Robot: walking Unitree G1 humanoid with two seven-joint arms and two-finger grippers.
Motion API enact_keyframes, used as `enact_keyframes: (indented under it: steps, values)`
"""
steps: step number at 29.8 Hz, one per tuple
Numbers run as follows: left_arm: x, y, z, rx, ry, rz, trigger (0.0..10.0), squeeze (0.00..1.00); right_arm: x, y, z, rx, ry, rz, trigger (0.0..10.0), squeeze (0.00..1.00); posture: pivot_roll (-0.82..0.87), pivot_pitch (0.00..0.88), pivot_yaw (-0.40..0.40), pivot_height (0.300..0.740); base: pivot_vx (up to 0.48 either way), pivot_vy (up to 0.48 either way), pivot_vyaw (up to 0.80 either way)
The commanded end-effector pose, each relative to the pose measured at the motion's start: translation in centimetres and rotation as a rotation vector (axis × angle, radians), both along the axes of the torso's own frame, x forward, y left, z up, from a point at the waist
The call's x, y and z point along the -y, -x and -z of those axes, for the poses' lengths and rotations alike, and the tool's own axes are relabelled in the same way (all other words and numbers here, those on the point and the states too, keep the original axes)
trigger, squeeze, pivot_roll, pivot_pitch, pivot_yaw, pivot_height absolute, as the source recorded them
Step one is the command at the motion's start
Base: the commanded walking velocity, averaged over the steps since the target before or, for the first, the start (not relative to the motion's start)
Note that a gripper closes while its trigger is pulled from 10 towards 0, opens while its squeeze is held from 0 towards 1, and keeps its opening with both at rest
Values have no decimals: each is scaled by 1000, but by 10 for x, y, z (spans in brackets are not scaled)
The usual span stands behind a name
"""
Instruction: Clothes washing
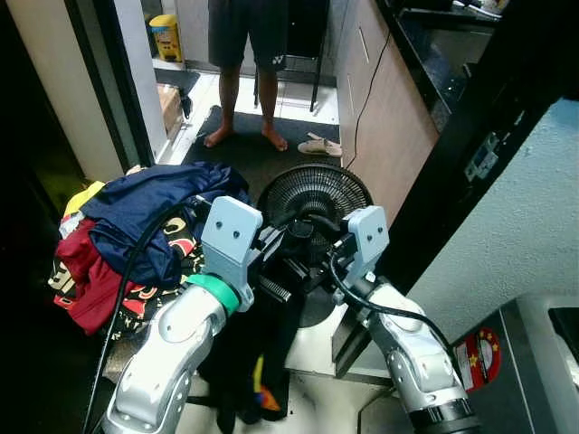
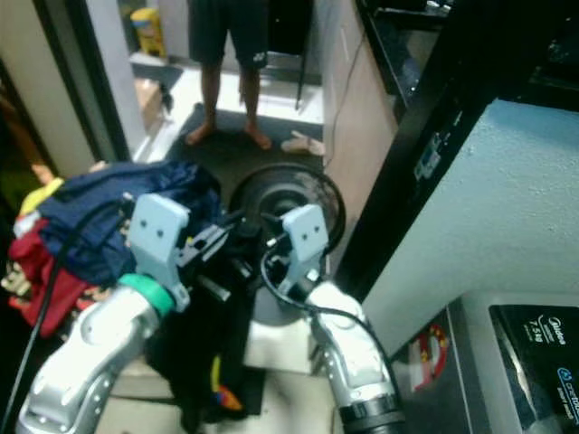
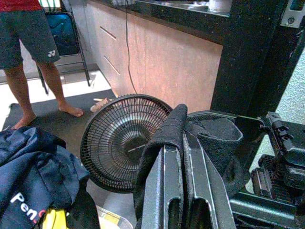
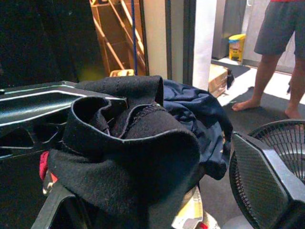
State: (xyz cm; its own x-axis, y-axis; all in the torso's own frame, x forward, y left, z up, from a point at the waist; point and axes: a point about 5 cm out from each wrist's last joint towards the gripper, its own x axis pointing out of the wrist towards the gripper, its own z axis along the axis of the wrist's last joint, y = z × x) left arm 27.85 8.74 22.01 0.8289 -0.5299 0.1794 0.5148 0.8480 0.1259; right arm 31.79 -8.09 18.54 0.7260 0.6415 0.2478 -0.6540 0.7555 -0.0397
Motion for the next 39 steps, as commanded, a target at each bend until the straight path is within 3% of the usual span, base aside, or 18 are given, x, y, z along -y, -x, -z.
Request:
enact_keyframes:
  steps: [1,6,7,9,10,19,23,27,39]
  values:
    - [0,-1,6,-22,-7,-11,0,0,2,0,-8,24,-21,5,10000,0,48,107,-25,740,0,0,0]
    - [0,-1,7,-21,-6,-14,0,0,1,0,-8,25,-21,6,10000,0,48,107,-25,740,0,0,0]
    - [0,-1,7,-21,-6,-15,3294,0,1,0,-8,25,-20,5,10000,0,48,107,-25,740,0,0,0]
    - [0,-2,7,-23,-7,-19,3294,0,1,0,-8,26,-19,6,10000,0,46,106,-26,740,0,0,0]
    - [0,-3,8,-23,-9,-23,10000,0,1,0,-9,27,-18,6,10000,0,46,105,-28,740,0,0,0]
    - [0,-5,10,-22,-14,-41,10000,0,1,-1,-9,28,-13,4,10000,0,44,99,-30,740,0,0,0]
    - [-3,-10,20,-50,-33,-82,10000,0,1,-1,-9,30,-13,2,10000,0,43,95,-30,740,0,0,0]
    - [-5,-18,50,-106,-98,-146,10000,0,-1,-2,-12,38,-27,-3,10000,0,44,92,-33,740,0,0,0]
    - [-7,-32,61,-68,-140,-268,10000,0,-7,7,-37,101,-76,-48,10000,0,32,92,-33,740,0,0,0]
